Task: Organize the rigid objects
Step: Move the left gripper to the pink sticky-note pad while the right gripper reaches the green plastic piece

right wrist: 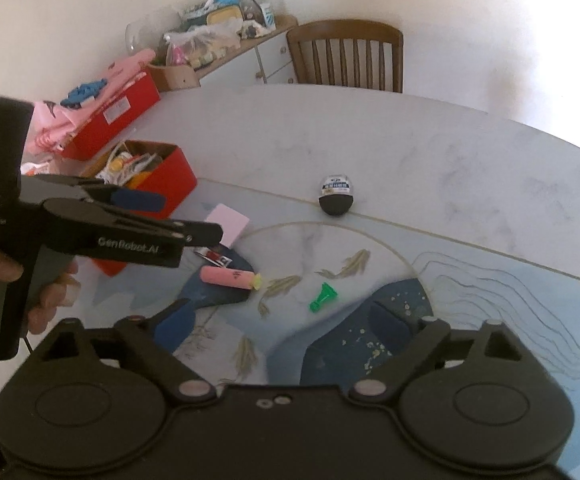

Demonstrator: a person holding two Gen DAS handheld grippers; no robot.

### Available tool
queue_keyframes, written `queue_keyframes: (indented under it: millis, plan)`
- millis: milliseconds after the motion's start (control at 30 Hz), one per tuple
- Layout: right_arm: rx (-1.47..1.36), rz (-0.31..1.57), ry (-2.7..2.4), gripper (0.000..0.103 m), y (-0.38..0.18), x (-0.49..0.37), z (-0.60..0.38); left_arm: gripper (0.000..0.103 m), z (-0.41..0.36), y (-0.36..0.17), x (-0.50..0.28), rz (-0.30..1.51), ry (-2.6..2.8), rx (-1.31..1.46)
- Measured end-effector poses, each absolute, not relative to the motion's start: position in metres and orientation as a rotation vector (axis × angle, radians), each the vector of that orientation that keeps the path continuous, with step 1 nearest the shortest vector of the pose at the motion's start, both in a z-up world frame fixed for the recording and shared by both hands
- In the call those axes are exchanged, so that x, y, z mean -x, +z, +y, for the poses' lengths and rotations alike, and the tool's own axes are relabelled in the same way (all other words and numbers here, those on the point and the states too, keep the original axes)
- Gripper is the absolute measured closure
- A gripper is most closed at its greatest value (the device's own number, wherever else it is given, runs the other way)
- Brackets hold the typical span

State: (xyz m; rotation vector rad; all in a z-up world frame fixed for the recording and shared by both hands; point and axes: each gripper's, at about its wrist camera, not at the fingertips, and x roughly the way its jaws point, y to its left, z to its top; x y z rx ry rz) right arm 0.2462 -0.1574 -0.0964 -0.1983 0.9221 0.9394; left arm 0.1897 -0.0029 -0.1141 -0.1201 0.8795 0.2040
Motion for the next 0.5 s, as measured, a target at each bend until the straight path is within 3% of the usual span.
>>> queue_keyframes:
  millis: [333,500]
  plan:
    - [0.275,0.944,0.948,0.027,-0.129,-0.262,-0.137,0.02,0.01,-0.144,-0.218,0.932,0.225,0.128]
    - [0.316,0.944,0.955,0.042,-0.14,-0.266,-0.129,0.021,0.01,-0.154,-0.225,0.939,0.229,0.097]
